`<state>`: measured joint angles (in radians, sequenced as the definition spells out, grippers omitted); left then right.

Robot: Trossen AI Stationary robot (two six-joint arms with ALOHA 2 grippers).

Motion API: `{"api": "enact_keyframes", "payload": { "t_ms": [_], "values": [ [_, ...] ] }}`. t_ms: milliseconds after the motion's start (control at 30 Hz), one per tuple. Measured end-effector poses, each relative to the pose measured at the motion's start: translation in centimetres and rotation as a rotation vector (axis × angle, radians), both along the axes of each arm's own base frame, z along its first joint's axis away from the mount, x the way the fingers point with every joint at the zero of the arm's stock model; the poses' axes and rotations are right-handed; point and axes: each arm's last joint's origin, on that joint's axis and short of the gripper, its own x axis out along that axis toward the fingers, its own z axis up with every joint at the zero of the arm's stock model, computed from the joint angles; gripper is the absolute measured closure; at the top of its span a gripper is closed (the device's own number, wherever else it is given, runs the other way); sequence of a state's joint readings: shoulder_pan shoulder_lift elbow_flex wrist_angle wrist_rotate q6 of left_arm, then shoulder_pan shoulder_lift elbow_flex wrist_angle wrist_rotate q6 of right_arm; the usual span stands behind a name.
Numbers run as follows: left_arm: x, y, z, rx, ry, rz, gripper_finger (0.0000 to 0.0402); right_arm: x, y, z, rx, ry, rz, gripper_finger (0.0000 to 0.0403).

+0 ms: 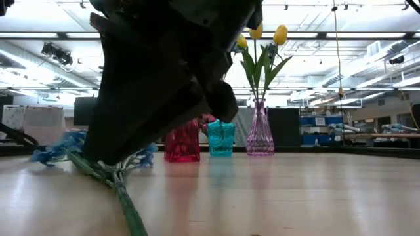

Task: Sort flowers into vase by color
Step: Put the blue bouquet into the blue vase

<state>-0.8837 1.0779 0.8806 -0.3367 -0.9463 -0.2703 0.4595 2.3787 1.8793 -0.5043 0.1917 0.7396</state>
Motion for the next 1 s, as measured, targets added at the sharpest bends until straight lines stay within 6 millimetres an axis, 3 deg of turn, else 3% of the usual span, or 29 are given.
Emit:
{"api": "enact_keyframes", "payload": {
  "t_ms": [367, 567, 733, 867, 1000],
  "values": [
    [0.0, 0.0, 0.0, 0.0, 0.0, 0.0, 0.0237, 0.4, -1.7, -1.3, -0.016, 0.018, -0.026, 0.0334],
    [0.0, 0.0, 0.0, 0.002, 0.002, 0.0, 0.0237, 0.2, -1.8, -2.0, 0.006, 0.001, -0.072, 0.0389],
    [0.0, 0.0, 0.0, 0.003, 0.002, 0.0, 0.0237, 0.2, -1.7, -2.2, 0.037, 0.001, -0.079, 0.0393],
    [0.0, 0.0, -0.1, 0.006, 0.005, 0.0, 0.0237, -0.1, -1.8, -1.6, 0.037, 0.013, -0.057, 0.0397],
    [0.0, 0.0, -0.1, 0.003, 0.005, 0.001, 0.0237, -1.2, -2.1, 0.2, -0.013, 0.059, -0.033, 0.0399]
  ]
}}
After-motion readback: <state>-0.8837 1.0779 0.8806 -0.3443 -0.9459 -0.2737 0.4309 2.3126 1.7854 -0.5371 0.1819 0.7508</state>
